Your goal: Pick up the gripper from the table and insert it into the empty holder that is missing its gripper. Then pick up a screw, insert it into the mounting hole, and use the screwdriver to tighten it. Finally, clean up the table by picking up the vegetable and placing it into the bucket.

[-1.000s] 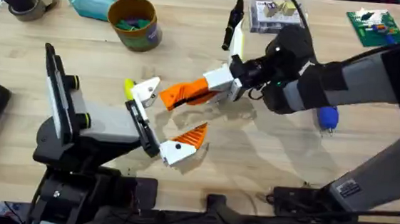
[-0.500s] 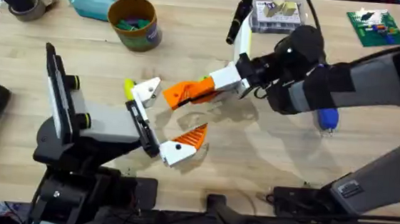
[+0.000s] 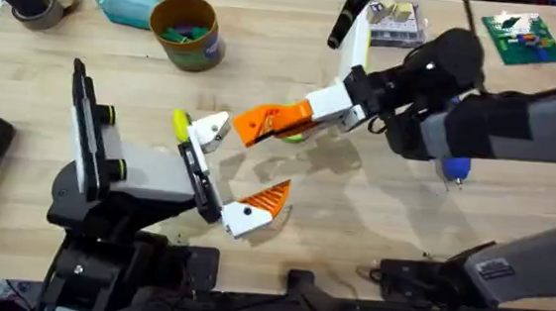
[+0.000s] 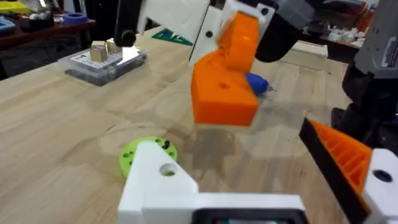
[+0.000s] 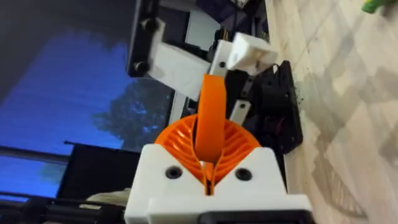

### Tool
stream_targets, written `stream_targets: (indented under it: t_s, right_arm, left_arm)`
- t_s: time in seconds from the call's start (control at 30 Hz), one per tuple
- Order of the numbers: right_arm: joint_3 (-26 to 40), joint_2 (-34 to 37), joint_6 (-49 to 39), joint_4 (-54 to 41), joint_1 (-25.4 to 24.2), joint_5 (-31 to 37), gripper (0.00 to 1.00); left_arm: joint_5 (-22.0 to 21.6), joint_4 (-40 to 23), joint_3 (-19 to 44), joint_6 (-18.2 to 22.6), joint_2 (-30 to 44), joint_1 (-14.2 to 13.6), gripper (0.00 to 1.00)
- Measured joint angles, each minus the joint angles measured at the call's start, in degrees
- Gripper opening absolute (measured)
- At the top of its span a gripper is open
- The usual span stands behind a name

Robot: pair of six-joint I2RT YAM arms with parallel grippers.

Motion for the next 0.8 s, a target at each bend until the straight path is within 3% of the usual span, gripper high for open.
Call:
stream_targets:
  t_s: [0.4,0.57,0.8]
  right_arm:
    - [-7.02,-2.37,-4.22,-0.59,0.0,-0.03,0.023]
    - [-7.28,-2.29,-6.28,-6.87,0.0,1.42,0.023]
    - [-7.32,-2.28,-8.03,-7.44,0.38,5.06,0.023]
  left_arm:
    - [0.58,-0.04,0.0,0.0,0.01,0.0,0.987]
    - [0.58,-0.04,0.0,0.0,0.0,0.0,0.987]
    - [0.59,-0.04,0.0,0.0,0.01,0.0,0.987]
